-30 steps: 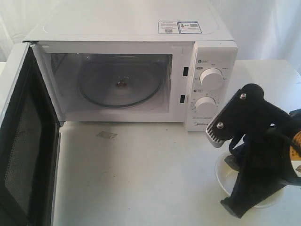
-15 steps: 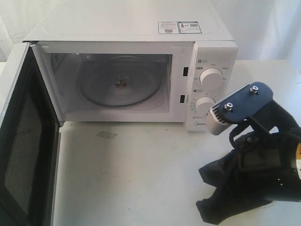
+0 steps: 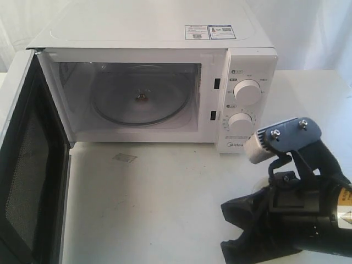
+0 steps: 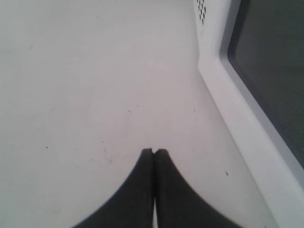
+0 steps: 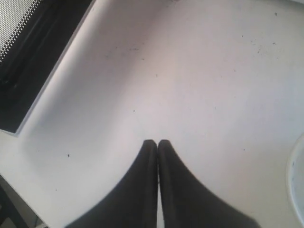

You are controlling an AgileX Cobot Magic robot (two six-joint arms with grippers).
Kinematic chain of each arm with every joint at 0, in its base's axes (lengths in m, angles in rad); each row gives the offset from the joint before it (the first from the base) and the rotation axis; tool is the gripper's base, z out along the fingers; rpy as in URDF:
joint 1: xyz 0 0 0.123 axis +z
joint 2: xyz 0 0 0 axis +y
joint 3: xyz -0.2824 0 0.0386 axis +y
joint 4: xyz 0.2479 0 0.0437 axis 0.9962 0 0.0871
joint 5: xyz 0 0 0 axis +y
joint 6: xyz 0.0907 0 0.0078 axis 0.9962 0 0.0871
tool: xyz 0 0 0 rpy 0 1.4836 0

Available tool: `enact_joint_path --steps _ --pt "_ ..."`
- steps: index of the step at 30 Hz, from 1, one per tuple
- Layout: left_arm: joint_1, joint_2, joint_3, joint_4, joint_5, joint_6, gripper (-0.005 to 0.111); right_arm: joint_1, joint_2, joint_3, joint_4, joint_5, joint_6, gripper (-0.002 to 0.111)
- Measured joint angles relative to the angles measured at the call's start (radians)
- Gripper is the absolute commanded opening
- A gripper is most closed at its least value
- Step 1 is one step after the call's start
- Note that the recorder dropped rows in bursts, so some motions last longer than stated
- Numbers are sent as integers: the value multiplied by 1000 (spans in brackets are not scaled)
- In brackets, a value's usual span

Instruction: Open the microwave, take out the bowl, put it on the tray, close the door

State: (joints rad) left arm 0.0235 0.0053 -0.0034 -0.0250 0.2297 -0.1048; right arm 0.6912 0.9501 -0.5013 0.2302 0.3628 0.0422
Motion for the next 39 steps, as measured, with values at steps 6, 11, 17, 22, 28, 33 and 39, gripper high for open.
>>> enact_joint_path --steps 6,11,17,22,28,33,39 --pt "0 0 0 0 0 0 0 0 0 67 4 -32 0 0" --pt "0 0 0 0 0 0 0 0 0 111 4 -94 -2 0" --pt "0 0 0 0 0 0 0 0 -4 145 4 -161 -8 0" --pt "0 0 0 0 0 0 0 0 -43 171 6 -239 -8 0" --pt "0 0 0 0 0 0 0 0 -113 208 6 -246 -8 0" --pt "0 0 0 0 0 0 0 0 -166 246 6 -254 -8 0" --pt "0 0 0 0 0 0 0 0 -177 275 6 -257 -6 0"
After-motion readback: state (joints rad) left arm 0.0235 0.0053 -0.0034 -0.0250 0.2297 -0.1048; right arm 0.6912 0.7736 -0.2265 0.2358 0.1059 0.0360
